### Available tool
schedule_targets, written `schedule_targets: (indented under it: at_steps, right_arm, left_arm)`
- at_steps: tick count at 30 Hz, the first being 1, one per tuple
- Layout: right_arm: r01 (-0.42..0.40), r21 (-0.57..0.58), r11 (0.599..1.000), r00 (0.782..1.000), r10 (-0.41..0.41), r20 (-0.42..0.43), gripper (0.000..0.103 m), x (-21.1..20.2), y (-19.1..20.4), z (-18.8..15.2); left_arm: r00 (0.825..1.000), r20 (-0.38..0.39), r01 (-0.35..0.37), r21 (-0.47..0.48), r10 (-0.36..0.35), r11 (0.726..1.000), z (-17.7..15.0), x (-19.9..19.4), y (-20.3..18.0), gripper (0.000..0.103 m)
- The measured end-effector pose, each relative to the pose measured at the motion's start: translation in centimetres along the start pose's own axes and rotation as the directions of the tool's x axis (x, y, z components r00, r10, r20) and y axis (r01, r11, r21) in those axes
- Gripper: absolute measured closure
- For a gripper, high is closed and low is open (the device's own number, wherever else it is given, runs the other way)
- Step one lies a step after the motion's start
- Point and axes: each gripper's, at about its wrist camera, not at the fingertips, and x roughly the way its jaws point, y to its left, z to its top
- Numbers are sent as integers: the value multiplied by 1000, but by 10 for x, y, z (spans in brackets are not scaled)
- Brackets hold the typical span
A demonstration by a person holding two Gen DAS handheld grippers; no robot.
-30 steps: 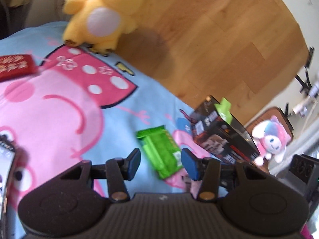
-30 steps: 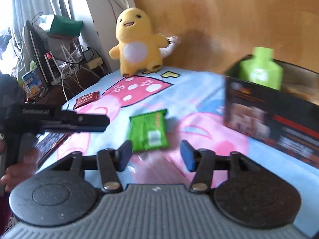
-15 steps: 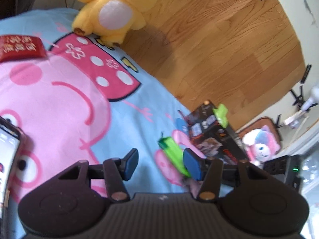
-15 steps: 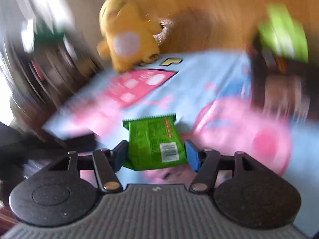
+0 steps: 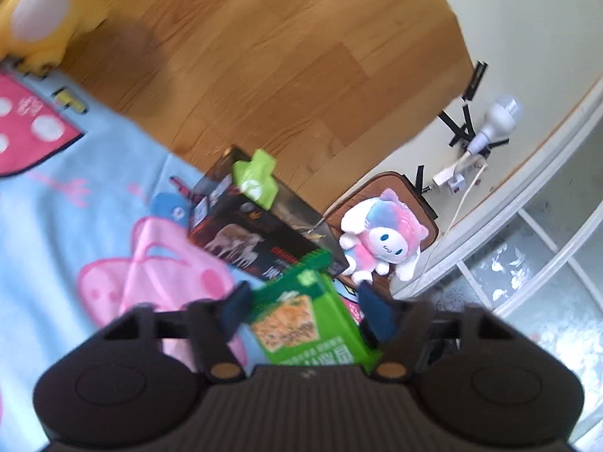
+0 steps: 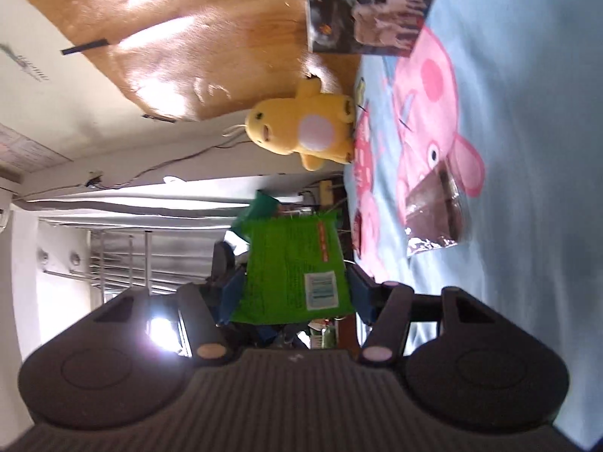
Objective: Organize snacks
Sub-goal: 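Carry the green biscuit pack over the black box and release it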
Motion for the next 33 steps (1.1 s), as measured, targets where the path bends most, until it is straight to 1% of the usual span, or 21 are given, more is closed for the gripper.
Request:
schedule_targets:
  at_steps: [1,3,5,6,7,9,12,14,15,16,17,20,22,24,26,28,29,30,31,32,33]
  right_arm:
    - [-6,-3,1000,1000,6,10,41,-3,2,0]
    - [16,-46,999,999,-14,47,41,-8,8,0]
    - [117,-133,984,989,-103,110,41,-19,20,-4]
    - [191,-193,963,975,-162,154,41,-23,26,-8]
    - [280,-267,922,951,-228,207,40,-24,33,-13]
    - [450,-386,806,887,-350,303,40,-25,46,-27]
    - [580,-492,649,813,-423,400,40,-22,53,-47]
    - [643,-530,553,766,-443,466,40,-24,56,-58]
    - [662,-550,509,749,-444,491,40,-26,57,-63]
    - [652,-594,470,757,-446,478,39,-30,58,-66]
    - [661,-610,438,748,-453,485,39,-35,57,-70]
    - [675,-657,337,723,-479,498,38,-32,53,-80]
    - [680,-693,238,699,-495,516,32,-22,50,-90]
    - [678,-726,115,668,-507,544,30,-8,46,-102]
    - [663,-748,14,640,-529,558,29,8,38,-109]
    - [661,-749,-39,603,-567,561,30,21,28,-106]
    - [660,-750,-43,598,-574,559,29,24,24,-103]
    - [656,-753,-57,602,-562,567,34,25,22,-104]
    - [643,-763,-64,609,-562,560,45,27,23,-104]
    - [647,-759,-78,607,-549,574,47,27,24,-105]
    - [661,-743,-102,597,-528,604,57,27,27,-107]
  left_arm:
    - [1000,-13,14,0,-14,1000,0,5,-5,59]
    - [1000,-25,10,-3,-10,1000,0,11,-10,59]
    - [999,-47,-17,3,17,1000,-2,19,-13,65]
    - [998,-58,-28,5,29,1000,-4,24,-13,68]
    - [997,-73,-31,5,32,999,-6,28,-13,68]
    - [994,-110,-27,-5,27,1000,-12,38,-10,69]
    - [985,-172,-12,-2,12,1000,-22,55,-10,78]
    - [980,-198,-8,5,9,1000,-28,64,-10,79]
    - [979,-206,-10,11,12,1000,-31,66,-11,79]
    - [977,-211,-15,20,19,1000,-32,67,-10,79]
    - [976,-213,-24,28,30,999,-34,66,-10,77]
    - [975,-209,-67,34,73,997,-35,56,-3,63]
    - [972,-218,-84,35,90,996,-36,48,3,59]
    - [968,-234,-89,33,95,995,-39,42,5,53]
    - [963,-252,-80,53,91,995,-44,39,3,50]
    - [955,-272,-93,93,115,991,-51,42,0,50]
    - [951,-279,-104,113,131,988,-55,45,-1,53]
    - [947,-290,-108,126,140,986,-59,49,-1,57]
    - [941,-305,-111,129,146,985,-63,55,0,65]
    - [940,-297,-128,143,166,981,-65,57,0,68]
    - [940,-297,-125,158,168,979,-64,58,-3,70]
